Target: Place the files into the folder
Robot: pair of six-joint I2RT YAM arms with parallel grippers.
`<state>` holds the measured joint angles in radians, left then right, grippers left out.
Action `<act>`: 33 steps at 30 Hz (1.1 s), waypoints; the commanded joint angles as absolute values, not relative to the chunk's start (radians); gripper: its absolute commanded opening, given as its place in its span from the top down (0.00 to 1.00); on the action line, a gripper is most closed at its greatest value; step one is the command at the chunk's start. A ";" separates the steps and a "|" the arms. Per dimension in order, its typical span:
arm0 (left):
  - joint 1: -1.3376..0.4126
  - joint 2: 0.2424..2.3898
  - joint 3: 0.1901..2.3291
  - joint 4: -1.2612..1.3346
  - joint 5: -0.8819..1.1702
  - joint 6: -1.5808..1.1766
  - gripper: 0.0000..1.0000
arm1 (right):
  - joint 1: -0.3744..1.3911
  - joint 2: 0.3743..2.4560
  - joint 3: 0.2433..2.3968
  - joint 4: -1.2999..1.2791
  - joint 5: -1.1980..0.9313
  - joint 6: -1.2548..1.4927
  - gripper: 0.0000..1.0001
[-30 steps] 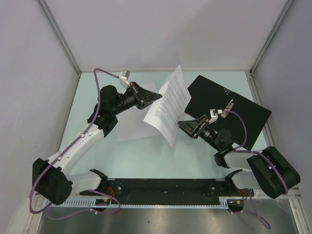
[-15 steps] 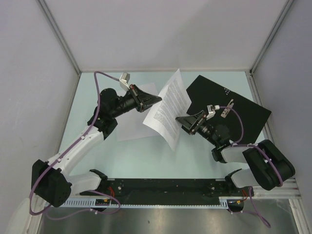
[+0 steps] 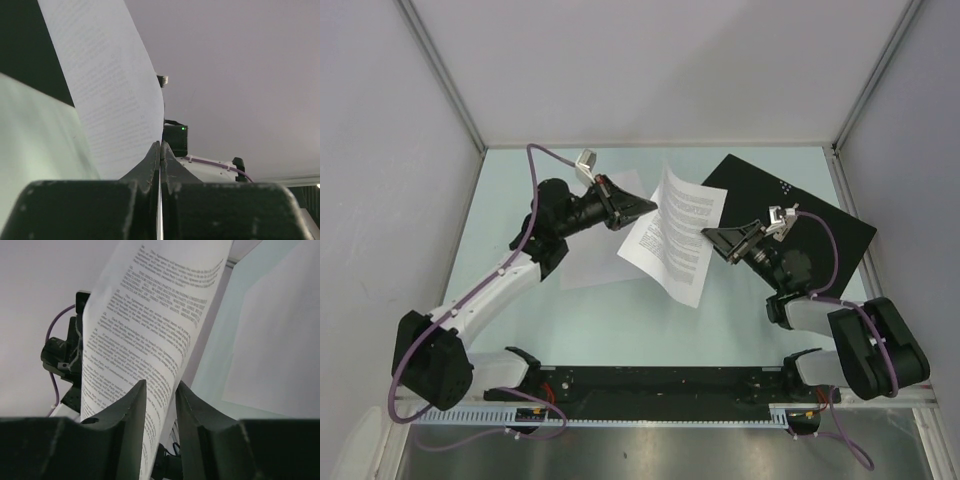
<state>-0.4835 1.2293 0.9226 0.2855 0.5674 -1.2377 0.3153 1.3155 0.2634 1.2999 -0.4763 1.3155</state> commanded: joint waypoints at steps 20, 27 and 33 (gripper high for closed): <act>-0.653 1.945 1.568 0.078 0.310 -0.569 0.20 | -0.531 1.290 0.816 -0.319 -0.681 0.071 1.00; -0.712 2.192 1.721 0.198 0.327 -0.604 0.24 | -0.679 1.399 0.831 -0.269 -0.555 0.031 1.00; -0.715 2.301 1.732 0.322 0.310 -0.704 0.27 | -0.752 1.459 0.828 -0.213 -0.473 0.069 1.00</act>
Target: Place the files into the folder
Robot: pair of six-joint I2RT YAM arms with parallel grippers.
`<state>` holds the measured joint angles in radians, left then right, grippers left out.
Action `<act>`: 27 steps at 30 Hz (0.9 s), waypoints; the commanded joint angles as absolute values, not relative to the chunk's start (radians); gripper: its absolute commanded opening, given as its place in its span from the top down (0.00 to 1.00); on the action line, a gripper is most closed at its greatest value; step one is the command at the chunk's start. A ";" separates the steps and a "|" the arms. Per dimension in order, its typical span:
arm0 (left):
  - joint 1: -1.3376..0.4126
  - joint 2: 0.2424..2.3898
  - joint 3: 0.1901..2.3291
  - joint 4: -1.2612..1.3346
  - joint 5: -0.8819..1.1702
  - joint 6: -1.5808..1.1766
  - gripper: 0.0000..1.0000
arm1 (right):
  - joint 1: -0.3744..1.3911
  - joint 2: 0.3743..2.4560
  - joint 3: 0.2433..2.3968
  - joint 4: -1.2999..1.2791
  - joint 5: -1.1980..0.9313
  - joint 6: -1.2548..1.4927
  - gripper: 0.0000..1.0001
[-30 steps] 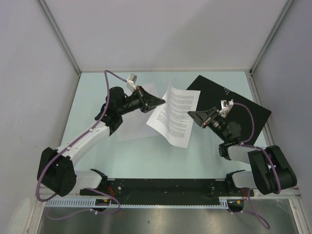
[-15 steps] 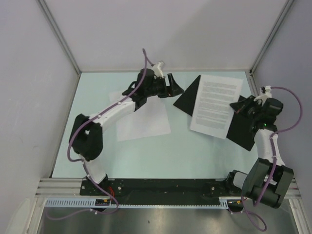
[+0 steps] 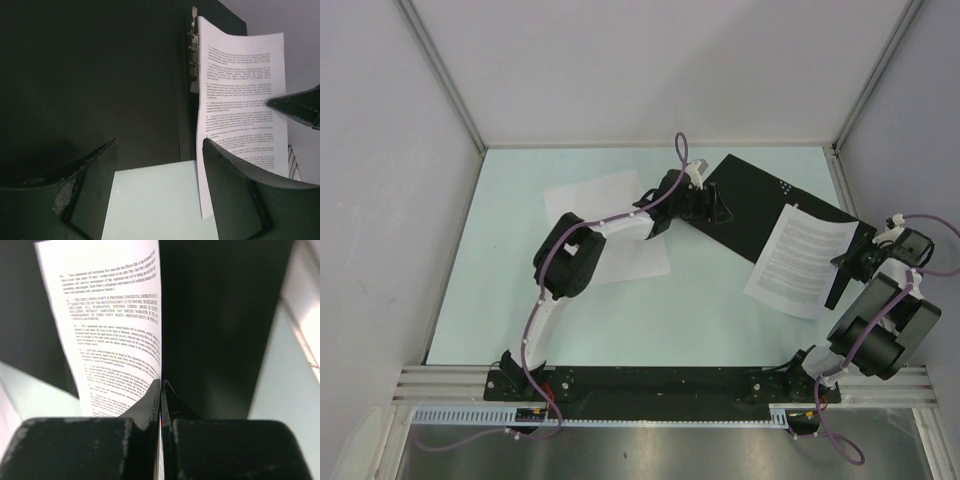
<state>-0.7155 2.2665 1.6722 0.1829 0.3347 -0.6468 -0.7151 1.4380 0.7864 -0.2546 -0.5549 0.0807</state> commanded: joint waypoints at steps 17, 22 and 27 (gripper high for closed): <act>-0.710 2.467 1.934 0.083 0.229 -0.853 0.29 | -0.785 1.569 0.824 -0.008 -0.485 0.201 1.00; -0.707 2.493 1.971 0.008 0.218 -0.883 0.28 | -0.756 1.571 0.824 0.073 -0.477 0.189 1.00; -0.704 2.500 1.979 0.008 0.229 -0.879 0.28 | -0.723 1.598 0.825 0.141 -0.491 0.170 1.00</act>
